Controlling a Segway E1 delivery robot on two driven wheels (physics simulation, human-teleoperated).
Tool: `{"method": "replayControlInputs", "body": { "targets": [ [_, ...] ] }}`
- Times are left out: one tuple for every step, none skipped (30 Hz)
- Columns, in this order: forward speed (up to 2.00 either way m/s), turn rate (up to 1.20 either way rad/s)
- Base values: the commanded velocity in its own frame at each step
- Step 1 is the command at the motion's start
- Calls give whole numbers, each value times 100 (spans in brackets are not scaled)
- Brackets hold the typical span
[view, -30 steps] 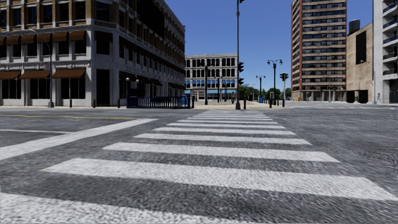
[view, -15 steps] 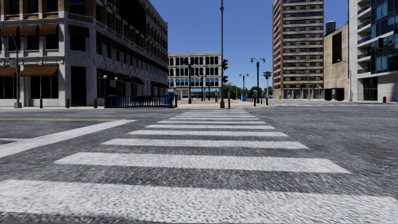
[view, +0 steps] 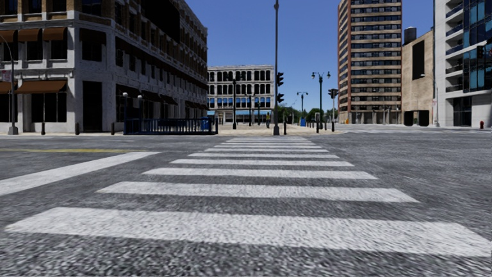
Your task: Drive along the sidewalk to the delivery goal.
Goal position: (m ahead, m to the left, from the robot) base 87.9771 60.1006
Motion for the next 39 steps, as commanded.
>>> {"method": "replayControlInputs", "body": {
  "targets": [
    [163,0],
    [173,0],
    [179,0],
    [185,0],
    [185,0],
    [191,0],
    [197,0],
    [200,0],
    [200,0],
    [200,0],
    [200,0],
    [200,0],
    [200,0],
    [200,0],
    [200,0],
    [200,0],
    [200,0],
    [200,0],
    [200,0],
    [200,0],
    [200,0],
    [200,-2],
    [200,-6],
    [200,-6],
    [200,-11],
    [200,-17],
    [200,-20],
    [200,-20],
    [200,-20],
    [200,-21],
    [200,-21],
    [200,-21],
    [200,-21],
    [200,-21],
    [200,-21],
    [200,-21],
    [200,-21],
    [200,-21],
    [200,-21]
  ]
}}
